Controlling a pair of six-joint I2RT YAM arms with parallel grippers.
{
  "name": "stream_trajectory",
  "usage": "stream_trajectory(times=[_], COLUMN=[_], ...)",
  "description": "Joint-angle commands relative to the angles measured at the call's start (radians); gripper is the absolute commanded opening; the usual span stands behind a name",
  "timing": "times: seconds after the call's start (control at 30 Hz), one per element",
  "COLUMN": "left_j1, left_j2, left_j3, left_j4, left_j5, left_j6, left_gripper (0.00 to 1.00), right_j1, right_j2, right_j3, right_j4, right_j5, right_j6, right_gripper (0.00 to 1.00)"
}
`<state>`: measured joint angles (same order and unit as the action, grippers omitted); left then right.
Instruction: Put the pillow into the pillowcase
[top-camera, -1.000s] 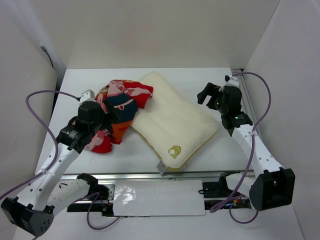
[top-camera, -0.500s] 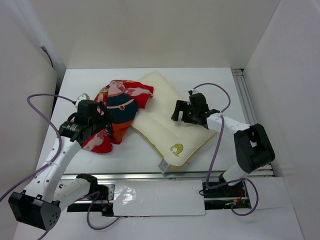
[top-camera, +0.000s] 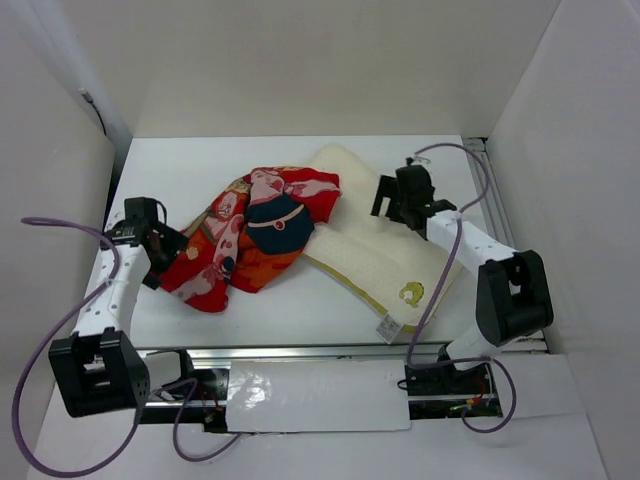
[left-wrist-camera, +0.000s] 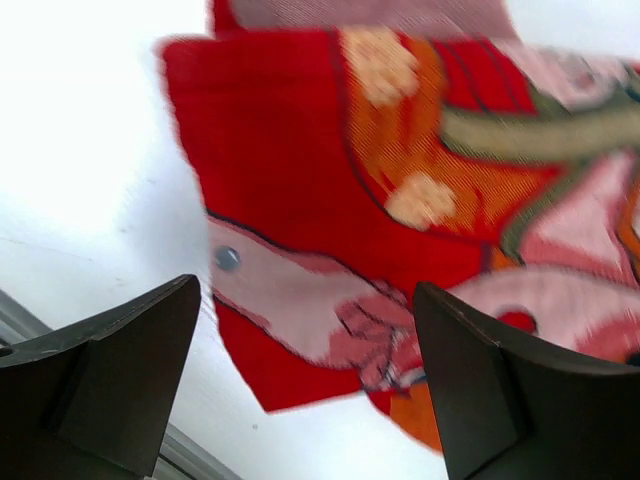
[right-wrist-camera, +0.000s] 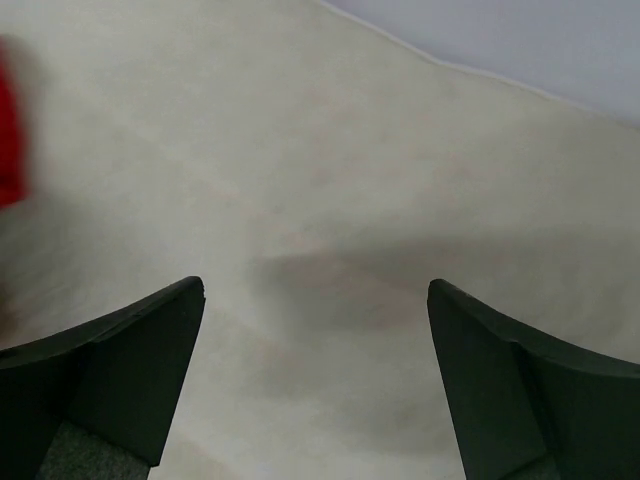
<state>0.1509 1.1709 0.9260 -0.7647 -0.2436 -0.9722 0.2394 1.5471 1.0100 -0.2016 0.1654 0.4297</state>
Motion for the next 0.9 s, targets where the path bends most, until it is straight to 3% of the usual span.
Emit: stream_trajectory(times=[0.0,0.17,0.33,0.4,0.5,0.53,0.6,0.63,0.67,0.7,0.73,0.77,0.87], left_j1=[0.091,0.193,0.211,0.211,0.202,0.191,0.191,0.181,0.18,0.171,0.171,0.171,0.171], left_j2=[0.035,0.117,0.216,0.26,0.332,0.343,0.363,0.363,0.363,0.372,0.372,0.372,0.334], left_j3=[0.008,-0.018,-0.059,-0.062,-0.041,-0.041,-0.03,-0.03,-0.03,-0.015,0.017,0.04,0.163], left_j4=[-0.022,0.027,0.172,0.189,0.222,0.222,0.231,0.248,0.248,0.248,0.233,0.22,0.151], left_j5=[-0.036,0.021,0.056,0.076,0.099,0.099,0.099,0.099,0.099,0.099,0.099,0.099,0.076], left_j6=[-0.045,-0.033,-0.013,0.0,0.027,0.027,0.038,0.053,0.064,0.064,0.075,0.084,0.093], left_gripper=[1.0,1.0,1.0,0.97,0.92,0.86,0.78,0.74,0.42,0.06,0.0,0.0,0.0], right_j1=[0.167,0.273,0.377,0.399,0.399,0.399,0.399,0.399,0.399,0.399,0.399,0.399,0.399], right_j2=[-0.044,0.088,0.26,0.326,0.363,0.363,0.363,0.363,0.363,0.363,0.372,0.372,0.358], right_j3=[0.182,0.41,0.619,0.66,0.676,0.655,0.644,0.63,0.621,0.621,0.642,0.659,0.757], right_j4=[-0.016,-0.065,-0.156,-0.214,-0.239,-0.239,-0.228,-0.228,-0.219,-0.219,-0.219,-0.219,-0.219], right_j5=[0.114,0.083,0.072,0.072,0.082,0.082,0.053,0.039,0.028,0.028,0.016,0.038,0.127], right_j6=[-0.164,-0.226,-0.275,-0.275,-0.266,-0.266,-0.256,-0.256,-0.256,-0.256,-0.256,-0.256,-0.276], right_gripper=[0.99,0.99,0.98,0.92,0.92,0.89,0.78,0.66,0.35,0.16,0.05,0.0,0.0])
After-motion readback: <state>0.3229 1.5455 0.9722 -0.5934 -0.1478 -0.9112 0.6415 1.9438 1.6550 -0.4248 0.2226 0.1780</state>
